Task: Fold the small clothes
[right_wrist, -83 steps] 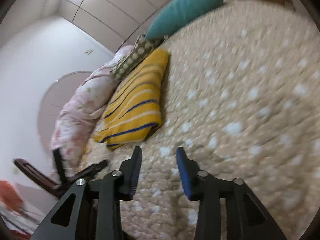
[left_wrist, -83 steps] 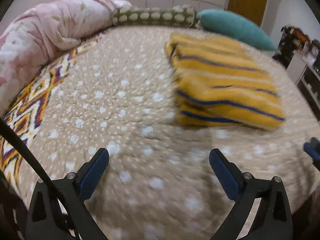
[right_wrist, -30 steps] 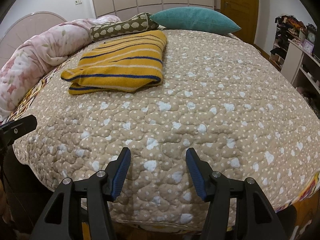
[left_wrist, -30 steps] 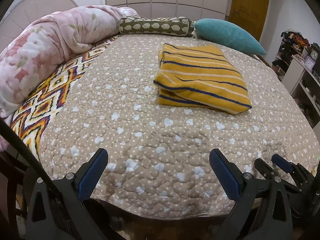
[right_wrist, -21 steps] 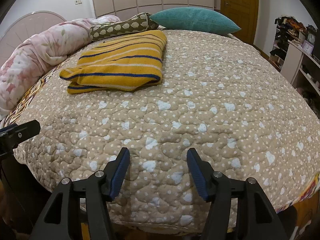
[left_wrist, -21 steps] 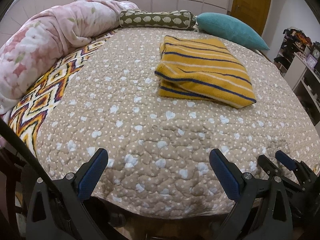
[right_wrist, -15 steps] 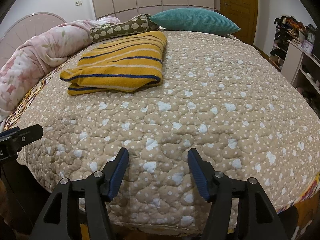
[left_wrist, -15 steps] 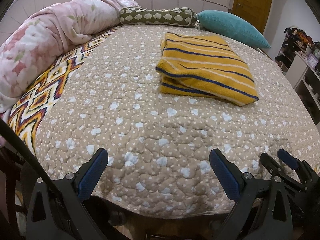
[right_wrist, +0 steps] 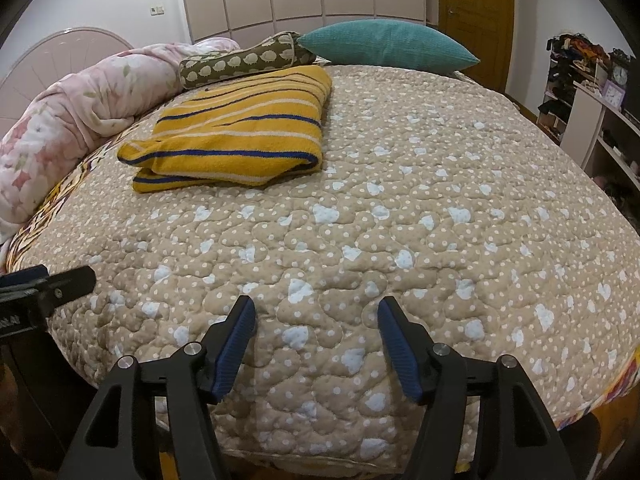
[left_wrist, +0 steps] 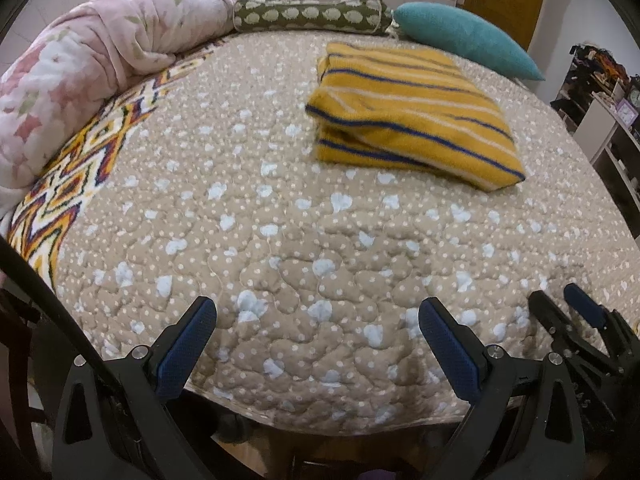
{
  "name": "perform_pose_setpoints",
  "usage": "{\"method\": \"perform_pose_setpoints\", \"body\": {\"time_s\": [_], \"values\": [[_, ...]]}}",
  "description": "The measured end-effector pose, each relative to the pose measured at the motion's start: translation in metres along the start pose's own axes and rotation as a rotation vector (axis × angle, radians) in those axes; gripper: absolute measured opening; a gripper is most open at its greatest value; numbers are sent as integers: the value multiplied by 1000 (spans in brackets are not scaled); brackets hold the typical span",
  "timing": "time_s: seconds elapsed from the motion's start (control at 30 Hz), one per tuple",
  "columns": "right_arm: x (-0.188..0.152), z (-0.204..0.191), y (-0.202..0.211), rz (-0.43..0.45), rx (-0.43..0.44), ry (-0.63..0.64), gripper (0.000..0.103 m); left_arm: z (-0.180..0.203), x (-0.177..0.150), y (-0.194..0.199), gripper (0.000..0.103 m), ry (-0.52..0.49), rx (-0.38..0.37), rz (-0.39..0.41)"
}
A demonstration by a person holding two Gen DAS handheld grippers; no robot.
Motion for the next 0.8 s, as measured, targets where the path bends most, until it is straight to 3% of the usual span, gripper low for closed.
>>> {"method": "perform_pose_setpoints", "body": {"time_s": [0.17,0.8], "values": [[-1,-1,-1,8,-4,9,71,-3,-5,-12,101,8,-1,-38],[-3,-3,-4,16,-11,23,76,-6,-6,-23,103,27,-19,-31]]}}
Point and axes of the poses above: each gripper's, at about its wrist camera, not at the fingertips, and y roughly against the way its jaws point, z to its right, x to its top, the point moved 6 cm from there along -y, roughly the way its jaws point, and after that the axes turned 8 degrees about -x, right-handed, at the moved point
